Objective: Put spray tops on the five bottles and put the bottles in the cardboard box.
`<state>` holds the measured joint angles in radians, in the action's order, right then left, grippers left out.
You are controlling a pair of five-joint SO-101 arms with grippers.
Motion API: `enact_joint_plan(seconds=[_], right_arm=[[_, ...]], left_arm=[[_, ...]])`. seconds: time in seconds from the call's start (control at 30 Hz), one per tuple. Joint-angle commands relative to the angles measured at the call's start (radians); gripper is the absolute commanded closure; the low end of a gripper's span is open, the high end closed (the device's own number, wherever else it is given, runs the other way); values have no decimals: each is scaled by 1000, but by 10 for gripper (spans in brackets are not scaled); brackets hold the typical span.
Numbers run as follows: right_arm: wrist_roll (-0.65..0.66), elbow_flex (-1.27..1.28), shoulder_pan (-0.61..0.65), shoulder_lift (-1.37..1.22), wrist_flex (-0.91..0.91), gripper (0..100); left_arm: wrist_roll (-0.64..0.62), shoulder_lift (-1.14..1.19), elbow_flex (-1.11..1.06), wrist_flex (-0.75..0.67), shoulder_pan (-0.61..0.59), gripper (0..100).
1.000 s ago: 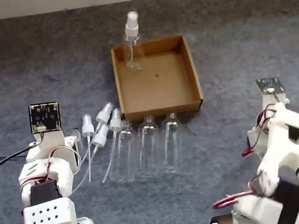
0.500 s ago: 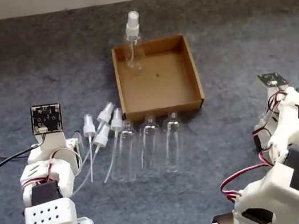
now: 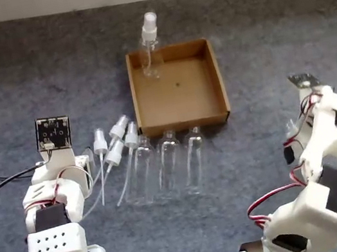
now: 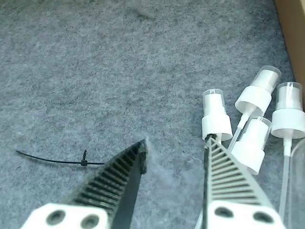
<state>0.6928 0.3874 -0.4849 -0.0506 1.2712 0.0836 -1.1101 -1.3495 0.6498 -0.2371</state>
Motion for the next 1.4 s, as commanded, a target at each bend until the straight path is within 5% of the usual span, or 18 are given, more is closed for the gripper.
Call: enact_joint_plan(seconds=[0.0, 0.6, 1.0, 1.37], right_arm=[[-66, -153, 58, 70, 105, 809], [-101, -177, 160, 61, 108, 742], [-169, -410, 160, -216, 108, 742], [-166, -414, 127, -314, 104, 817]], left_arm=[[-8, -19, 5, -21, 24, 818], [-8, -19, 5, -21, 24, 818], [-8, -19, 4, -21, 24, 818], [-8, -19, 4, -21, 24, 818]])
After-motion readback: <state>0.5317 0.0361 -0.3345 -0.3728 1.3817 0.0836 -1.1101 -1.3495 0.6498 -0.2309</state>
